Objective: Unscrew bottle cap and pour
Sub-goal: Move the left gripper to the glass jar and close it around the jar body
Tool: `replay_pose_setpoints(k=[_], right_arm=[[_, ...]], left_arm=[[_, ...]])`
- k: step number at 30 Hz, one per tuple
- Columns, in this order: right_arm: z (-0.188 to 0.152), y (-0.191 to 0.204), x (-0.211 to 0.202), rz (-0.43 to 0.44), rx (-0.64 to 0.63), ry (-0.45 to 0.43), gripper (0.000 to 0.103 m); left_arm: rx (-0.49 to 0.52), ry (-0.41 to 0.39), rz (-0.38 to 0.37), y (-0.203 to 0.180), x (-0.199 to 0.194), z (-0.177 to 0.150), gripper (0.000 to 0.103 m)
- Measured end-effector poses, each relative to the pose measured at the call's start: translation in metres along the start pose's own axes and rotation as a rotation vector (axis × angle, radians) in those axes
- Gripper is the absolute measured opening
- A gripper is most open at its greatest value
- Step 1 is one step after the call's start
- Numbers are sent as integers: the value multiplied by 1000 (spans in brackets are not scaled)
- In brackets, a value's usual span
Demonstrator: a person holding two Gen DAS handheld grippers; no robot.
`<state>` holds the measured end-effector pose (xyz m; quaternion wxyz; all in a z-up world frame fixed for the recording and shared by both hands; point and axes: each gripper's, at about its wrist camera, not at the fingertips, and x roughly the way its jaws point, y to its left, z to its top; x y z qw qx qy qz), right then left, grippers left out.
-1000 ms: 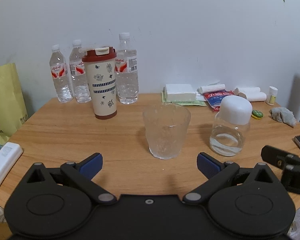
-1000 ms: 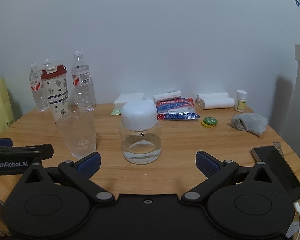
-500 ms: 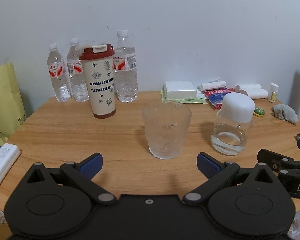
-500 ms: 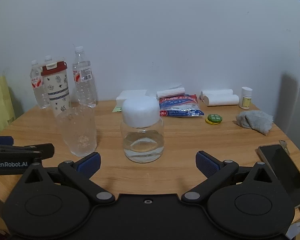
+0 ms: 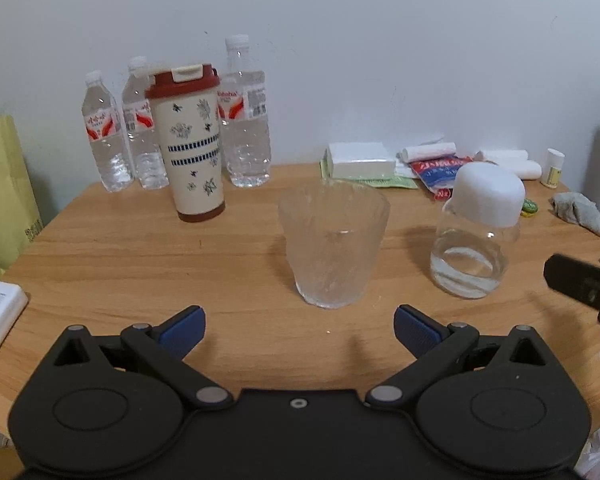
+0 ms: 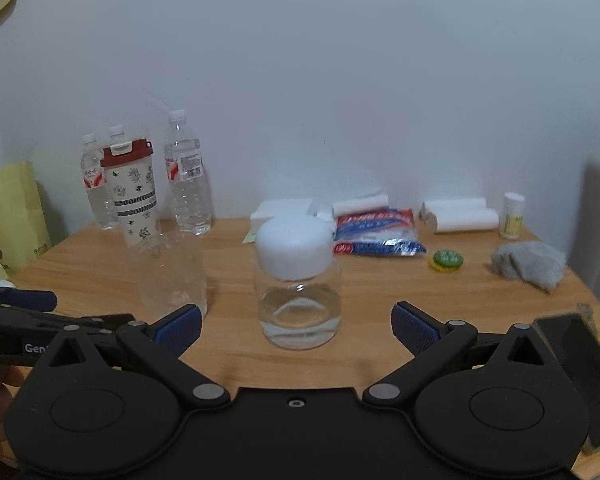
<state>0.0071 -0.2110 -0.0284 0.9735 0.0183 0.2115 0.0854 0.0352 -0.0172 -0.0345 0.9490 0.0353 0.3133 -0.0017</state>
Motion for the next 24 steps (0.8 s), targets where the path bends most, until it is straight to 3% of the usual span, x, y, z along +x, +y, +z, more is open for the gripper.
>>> replay_pose_setpoints(k=[3, 7, 11, 24], right_arm=[[0, -1, 1, 6, -29, -30, 103], [2, -11, 2, 94, -12, -77, 103], [2, -24, 5, 149, 21, -111, 103], [10, -66, 15, 164, 162, -118, 103]], left_arm=[[41, -6, -43, -3, 3, -5, 103], [89, -32, -109, -6, 3, -10, 103], [144, -53, -262, -12, 4, -13, 103], [246, -89, -456, -66, 9, -16, 103]])
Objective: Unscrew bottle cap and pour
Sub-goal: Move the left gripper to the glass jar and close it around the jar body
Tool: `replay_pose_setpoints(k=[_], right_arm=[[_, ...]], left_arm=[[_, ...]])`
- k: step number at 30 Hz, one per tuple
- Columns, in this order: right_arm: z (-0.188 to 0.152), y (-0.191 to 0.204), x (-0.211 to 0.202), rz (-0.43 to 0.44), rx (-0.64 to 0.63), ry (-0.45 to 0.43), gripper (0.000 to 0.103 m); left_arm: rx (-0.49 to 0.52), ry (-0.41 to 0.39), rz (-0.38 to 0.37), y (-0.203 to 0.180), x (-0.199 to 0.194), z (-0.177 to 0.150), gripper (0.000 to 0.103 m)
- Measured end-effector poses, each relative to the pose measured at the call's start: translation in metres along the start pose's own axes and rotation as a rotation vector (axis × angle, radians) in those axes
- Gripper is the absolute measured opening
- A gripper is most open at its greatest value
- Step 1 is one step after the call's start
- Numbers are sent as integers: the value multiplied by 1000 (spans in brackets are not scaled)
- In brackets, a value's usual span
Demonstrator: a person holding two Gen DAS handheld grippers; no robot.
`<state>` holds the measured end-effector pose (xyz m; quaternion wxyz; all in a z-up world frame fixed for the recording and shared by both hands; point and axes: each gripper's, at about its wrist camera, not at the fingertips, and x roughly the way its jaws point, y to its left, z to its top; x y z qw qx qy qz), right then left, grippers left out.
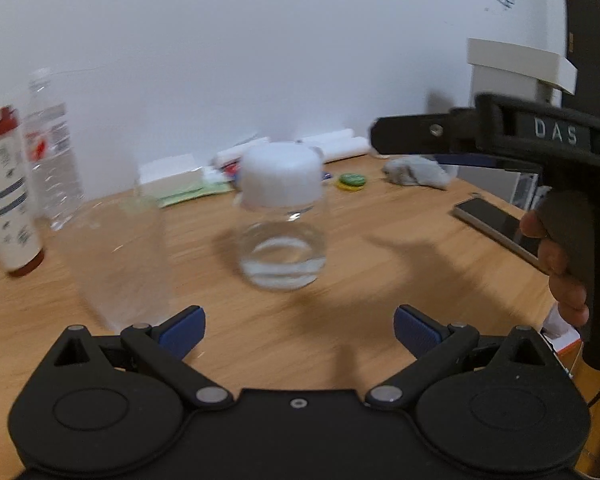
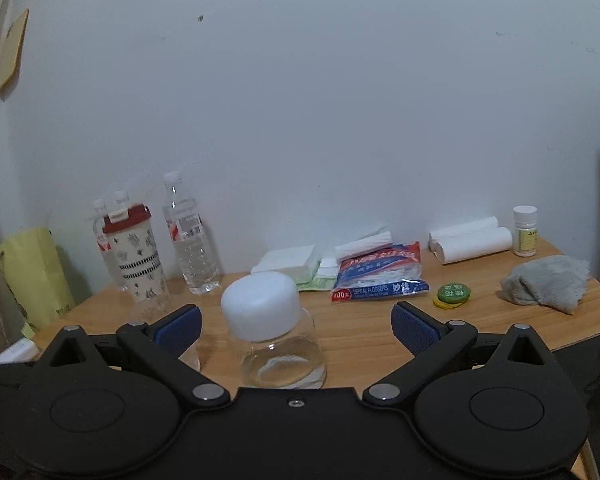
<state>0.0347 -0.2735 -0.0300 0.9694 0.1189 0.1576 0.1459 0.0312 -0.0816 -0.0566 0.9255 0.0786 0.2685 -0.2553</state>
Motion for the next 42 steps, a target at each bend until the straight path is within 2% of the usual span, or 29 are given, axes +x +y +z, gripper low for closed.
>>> replay_pose_setpoints(k=[4, 12, 15, 21, 25, 29, 35, 39, 42], right_arm=[[3, -9, 0, 9, 18, 0, 103], [6, -25, 7, 62, 60, -4, 103], [9, -26, 9, 95, 49, -6, 103], [13, -24, 15, 136, 38, -10, 103], [14, -31, 20, 112, 70, -12, 103], [14, -39, 25, 59, 100, -5, 103], [12, -49, 29, 54, 139, 2, 103], [11, -49, 32, 61, 124, -1, 103], [14, -39, 32, 75, 47, -16, 103]], left_arm=[[40, -23, -31, -14, 16, 4, 103], [23, -11, 12, -20, 45, 15, 103], [21, -5, 63, -20, 58, 18, 103], [-31, 14, 79, -10, 74, 28, 103], [-21, 46, 109, -9, 90, 32, 103], [-29, 48, 108, -5, 98, 35, 103], [-53, 81, 108, 2, 109, 35, 103], [-31, 75, 103, 3, 111, 33, 103], [-26, 56, 94, 4, 110, 34, 103]])
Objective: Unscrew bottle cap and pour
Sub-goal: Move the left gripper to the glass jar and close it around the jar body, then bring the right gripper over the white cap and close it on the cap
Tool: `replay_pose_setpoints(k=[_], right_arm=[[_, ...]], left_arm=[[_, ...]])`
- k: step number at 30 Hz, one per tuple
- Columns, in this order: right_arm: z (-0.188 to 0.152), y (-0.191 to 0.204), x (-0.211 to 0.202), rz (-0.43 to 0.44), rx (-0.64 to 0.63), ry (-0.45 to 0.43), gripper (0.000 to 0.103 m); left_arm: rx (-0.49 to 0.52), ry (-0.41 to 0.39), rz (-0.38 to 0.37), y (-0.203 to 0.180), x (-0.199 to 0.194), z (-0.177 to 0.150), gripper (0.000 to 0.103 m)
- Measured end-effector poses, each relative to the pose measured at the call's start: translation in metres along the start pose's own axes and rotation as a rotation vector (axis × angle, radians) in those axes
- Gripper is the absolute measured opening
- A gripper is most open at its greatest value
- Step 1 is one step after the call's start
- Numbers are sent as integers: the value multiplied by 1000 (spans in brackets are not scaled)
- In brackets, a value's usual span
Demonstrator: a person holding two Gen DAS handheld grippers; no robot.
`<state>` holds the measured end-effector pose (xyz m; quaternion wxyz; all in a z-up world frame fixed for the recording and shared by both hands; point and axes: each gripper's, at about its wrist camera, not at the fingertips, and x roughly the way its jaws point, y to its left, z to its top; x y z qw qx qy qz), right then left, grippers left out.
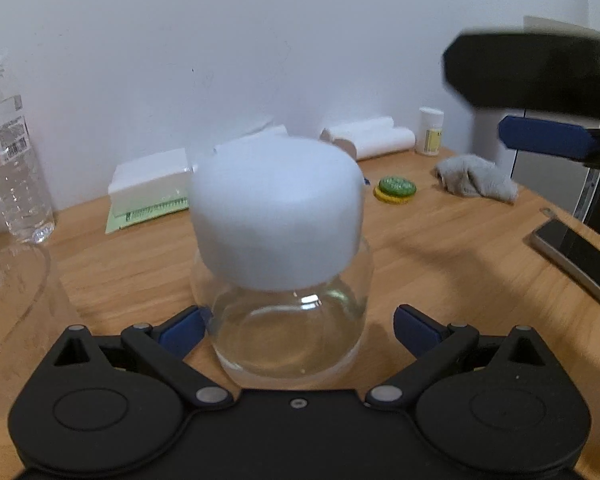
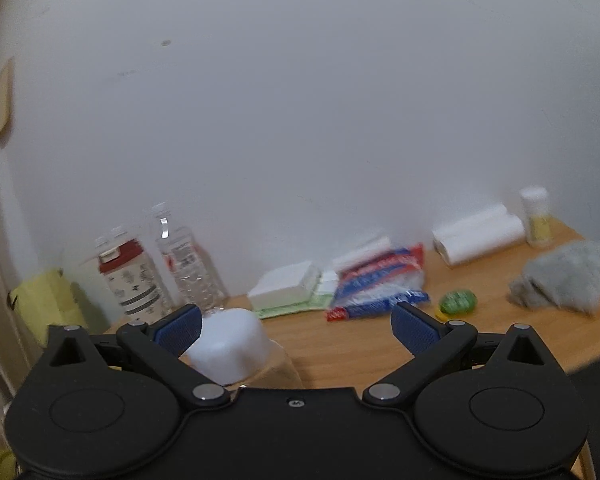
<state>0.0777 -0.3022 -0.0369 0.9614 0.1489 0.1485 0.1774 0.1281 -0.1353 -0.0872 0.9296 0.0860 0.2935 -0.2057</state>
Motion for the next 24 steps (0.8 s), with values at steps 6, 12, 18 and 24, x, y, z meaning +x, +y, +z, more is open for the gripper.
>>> replay_pose_setpoints(k=[6, 12, 18, 24], right_arm=[[4, -12, 9, 84, -5, 32, 103], [2, -14, 15, 86, -37, 44, 103], [3, -12, 14, 89, -32, 65, 103], [-2, 7, 14, 102, -177, 106, 103]], left_arm=[[1, 3, -15, 4, -1, 0, 98], [-4, 13, 10, 6, -1, 1, 87], [-44, 23, -6, 11, -1, 1, 79], [-24, 21, -29, 12, -8, -2, 79]])
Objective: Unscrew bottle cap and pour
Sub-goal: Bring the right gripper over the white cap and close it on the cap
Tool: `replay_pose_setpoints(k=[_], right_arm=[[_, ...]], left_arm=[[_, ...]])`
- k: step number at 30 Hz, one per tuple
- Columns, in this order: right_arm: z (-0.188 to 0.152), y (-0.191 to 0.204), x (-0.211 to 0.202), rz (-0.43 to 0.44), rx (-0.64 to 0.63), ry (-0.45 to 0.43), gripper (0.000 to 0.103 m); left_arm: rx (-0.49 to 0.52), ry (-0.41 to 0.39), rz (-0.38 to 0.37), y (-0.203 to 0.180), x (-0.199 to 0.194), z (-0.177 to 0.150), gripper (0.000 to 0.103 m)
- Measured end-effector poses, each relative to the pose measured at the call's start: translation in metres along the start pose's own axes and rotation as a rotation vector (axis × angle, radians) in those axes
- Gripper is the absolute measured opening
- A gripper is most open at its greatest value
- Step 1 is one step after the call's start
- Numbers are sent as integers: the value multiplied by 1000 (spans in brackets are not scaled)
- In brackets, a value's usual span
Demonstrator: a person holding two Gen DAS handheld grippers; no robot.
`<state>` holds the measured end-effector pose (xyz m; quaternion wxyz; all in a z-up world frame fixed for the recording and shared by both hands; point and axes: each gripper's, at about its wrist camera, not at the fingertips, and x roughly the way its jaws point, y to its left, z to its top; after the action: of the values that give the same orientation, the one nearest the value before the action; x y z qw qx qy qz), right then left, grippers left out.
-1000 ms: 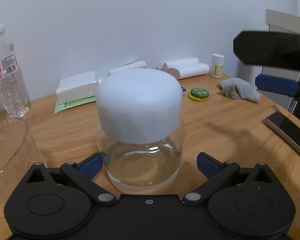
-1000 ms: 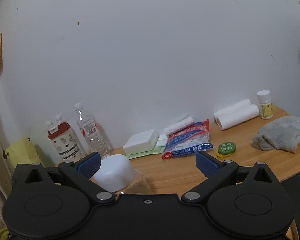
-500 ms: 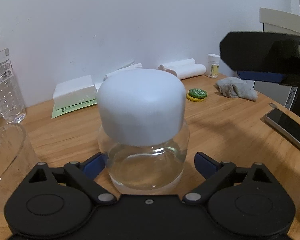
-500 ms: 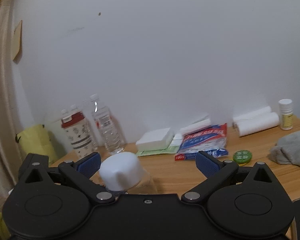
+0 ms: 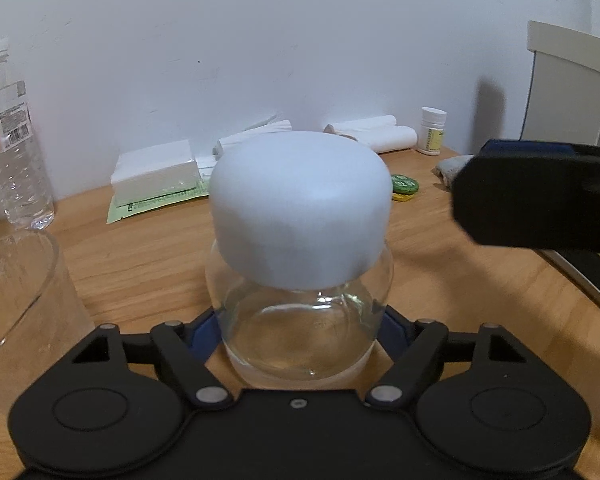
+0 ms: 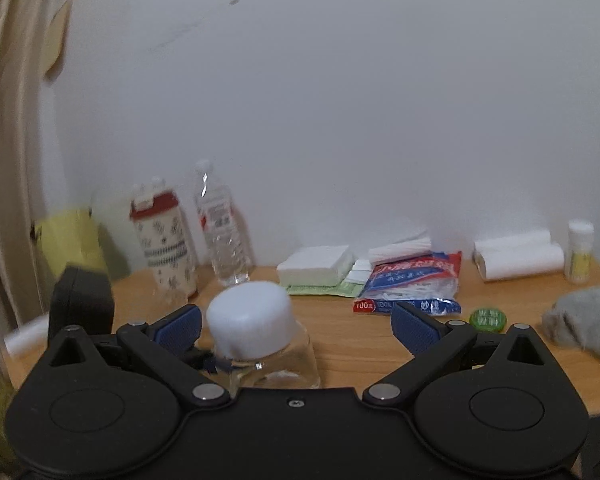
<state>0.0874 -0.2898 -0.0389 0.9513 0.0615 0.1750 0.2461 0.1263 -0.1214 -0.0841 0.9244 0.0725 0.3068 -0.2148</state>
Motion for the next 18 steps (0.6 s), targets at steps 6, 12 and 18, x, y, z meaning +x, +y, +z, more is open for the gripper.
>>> replay_pose_setpoints(k=[6, 12, 18], right_arm=[[-1, 2, -7, 40, -16, 17, 94], [-10, 10, -13, 112, -93, -54, 93], [-13, 16, -8, 161, -136, -44, 93]], left_arm=[[39, 5, -56, -4, -8, -5, 79], [76, 15, -108, -16, -16, -11, 79], [77, 17, -117, -18, -23, -18, 79]])
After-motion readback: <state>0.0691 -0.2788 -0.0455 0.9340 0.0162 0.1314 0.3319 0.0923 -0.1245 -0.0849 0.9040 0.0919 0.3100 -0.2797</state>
